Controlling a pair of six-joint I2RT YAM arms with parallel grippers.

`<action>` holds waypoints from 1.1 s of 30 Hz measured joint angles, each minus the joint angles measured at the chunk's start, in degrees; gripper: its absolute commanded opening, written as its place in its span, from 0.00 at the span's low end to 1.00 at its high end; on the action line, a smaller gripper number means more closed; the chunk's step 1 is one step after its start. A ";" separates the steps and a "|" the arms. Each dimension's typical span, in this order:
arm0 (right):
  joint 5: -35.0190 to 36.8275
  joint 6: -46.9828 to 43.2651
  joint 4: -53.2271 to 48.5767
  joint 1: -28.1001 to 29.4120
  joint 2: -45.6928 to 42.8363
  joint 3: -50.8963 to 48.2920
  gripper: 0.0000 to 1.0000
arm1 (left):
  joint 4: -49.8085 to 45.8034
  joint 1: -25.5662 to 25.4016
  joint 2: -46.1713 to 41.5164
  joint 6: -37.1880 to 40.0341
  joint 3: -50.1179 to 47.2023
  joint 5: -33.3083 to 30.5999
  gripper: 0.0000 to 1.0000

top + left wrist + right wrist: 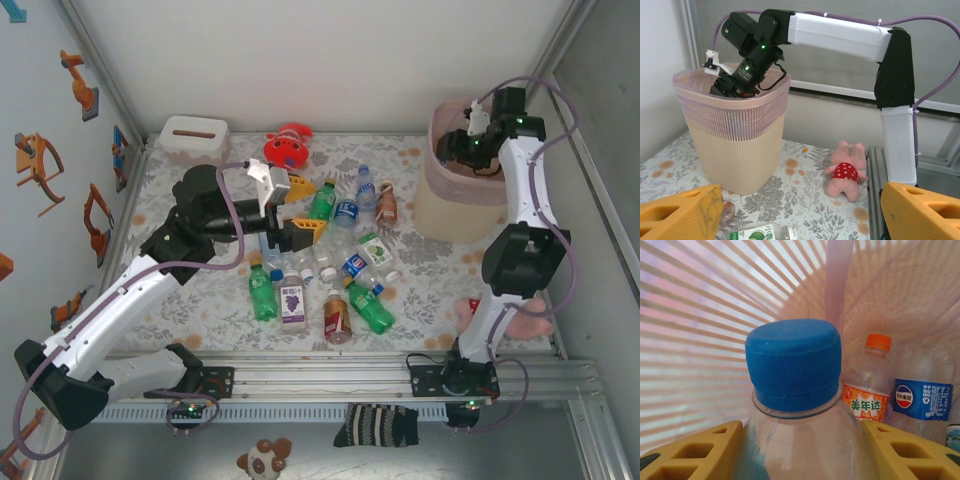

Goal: Put the plastic bottles in the bin

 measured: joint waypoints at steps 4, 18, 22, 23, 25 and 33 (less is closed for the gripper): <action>0.02 -0.31 -0.37 0.35 2.19 0.00 0.42 | -0.31 0.00 -0.02 0.00 -0.07 -0.39 0.82; 1.70 -1.01 -0.63 1.03 10.62 -0.13 0.52 | -1.57 0.00 -0.85 0.02 -0.42 -1.57 0.82; 1.99 -1.09 -0.66 1.03 10.80 -0.11 0.62 | -1.62 0.00 -1.05 0.02 -0.66 -2.03 0.82; 2.05 -1.09 -0.66 1.03 10.78 -0.11 0.63 | -1.62 0.00 -1.05 0.02 -0.66 -2.14 0.82; 2.23 -1.18 -0.83 1.03 10.78 -0.11 0.67 | -1.62 0.00 -1.07 0.02 -0.66 -2.25 0.82; 3.26 -1.18 -2.40 1.03 7.23 -0.11 0.70 | -1.57 0.00 -1.25 0.02 -0.85 -2.47 0.82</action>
